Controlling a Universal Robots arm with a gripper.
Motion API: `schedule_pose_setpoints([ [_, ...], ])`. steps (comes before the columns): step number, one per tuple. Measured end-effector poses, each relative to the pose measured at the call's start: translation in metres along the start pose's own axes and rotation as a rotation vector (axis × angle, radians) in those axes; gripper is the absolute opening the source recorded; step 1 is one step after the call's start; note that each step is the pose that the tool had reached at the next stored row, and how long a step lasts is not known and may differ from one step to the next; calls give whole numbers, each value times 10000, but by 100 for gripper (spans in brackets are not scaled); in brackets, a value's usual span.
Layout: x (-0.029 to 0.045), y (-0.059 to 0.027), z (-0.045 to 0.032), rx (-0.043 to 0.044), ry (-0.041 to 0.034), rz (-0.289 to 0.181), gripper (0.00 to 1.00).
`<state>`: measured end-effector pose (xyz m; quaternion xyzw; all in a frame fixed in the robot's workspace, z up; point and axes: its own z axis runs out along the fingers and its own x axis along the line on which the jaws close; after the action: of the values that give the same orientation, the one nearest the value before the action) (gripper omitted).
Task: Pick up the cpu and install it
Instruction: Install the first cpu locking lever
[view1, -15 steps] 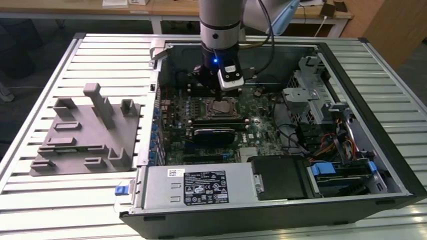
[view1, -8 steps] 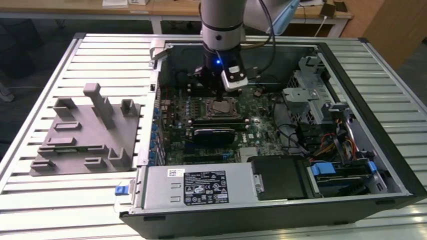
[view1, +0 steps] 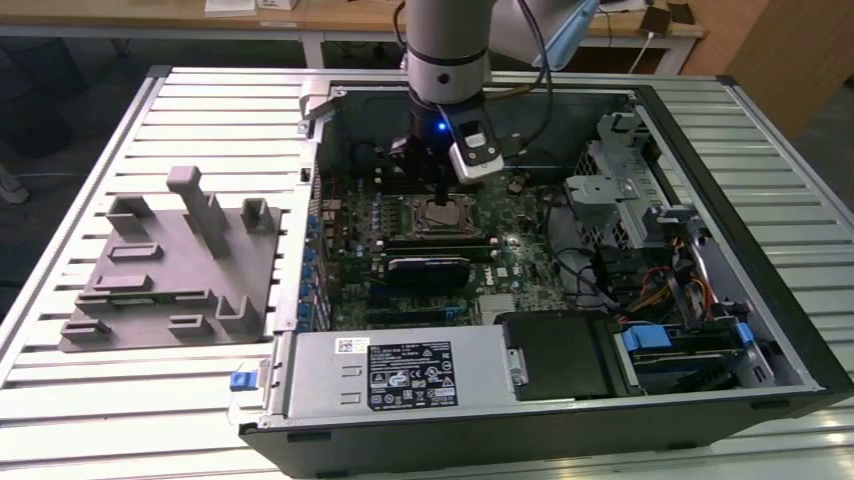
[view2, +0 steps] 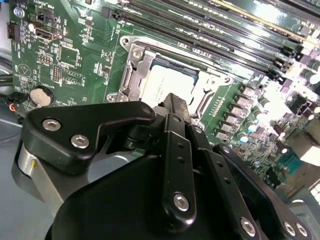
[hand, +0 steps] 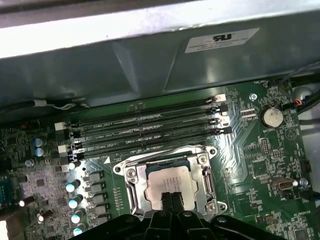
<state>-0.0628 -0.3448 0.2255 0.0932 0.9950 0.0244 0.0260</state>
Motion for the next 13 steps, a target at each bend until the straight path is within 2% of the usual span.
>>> schedule_pose_setpoints([
  [9, -73, 13, 15, -13, 35, -535, 11],
  [13, -75, 15, -27, -13, 36, -536, 11],
])
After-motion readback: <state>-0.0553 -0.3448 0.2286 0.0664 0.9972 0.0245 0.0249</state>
